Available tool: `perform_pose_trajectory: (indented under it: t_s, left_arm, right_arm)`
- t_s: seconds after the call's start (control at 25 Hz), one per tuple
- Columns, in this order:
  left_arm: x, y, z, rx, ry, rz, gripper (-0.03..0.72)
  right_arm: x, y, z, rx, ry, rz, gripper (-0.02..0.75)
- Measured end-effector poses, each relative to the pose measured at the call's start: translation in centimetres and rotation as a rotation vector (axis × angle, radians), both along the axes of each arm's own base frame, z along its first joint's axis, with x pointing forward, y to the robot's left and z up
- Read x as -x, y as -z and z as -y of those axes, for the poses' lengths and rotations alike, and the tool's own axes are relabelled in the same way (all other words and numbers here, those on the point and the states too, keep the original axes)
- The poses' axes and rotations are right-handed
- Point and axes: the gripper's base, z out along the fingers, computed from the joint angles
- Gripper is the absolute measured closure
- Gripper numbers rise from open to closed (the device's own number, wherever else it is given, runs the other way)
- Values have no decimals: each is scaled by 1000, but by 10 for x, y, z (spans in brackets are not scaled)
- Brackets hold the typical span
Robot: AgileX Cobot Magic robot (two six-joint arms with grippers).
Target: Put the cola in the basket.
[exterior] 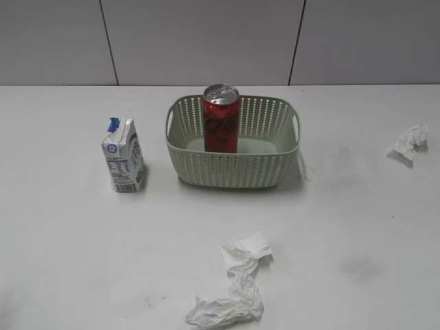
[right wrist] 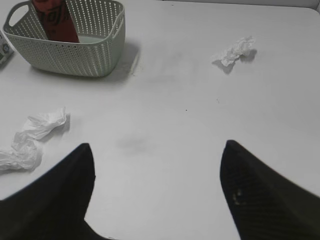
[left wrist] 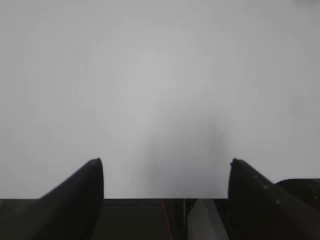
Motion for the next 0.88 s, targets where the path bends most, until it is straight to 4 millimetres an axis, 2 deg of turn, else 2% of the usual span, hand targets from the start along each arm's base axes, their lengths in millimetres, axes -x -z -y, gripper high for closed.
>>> perform_pose_trajectory:
  t_s: [0.16, 0.36, 0.88]
  left_arm:
    - [36, 14, 1, -4, 0, 73, 99]
    - [68, 19, 2, -8, 0, 209, 99]
    - [124, 14, 5, -7, -1, 605, 99]
  right_arm:
    - [0, 0, 0, 0, 0, 0, 148]
    - [0, 0, 0, 0, 0, 0, 148]
    - [0, 0, 0, 0, 0, 0, 148]
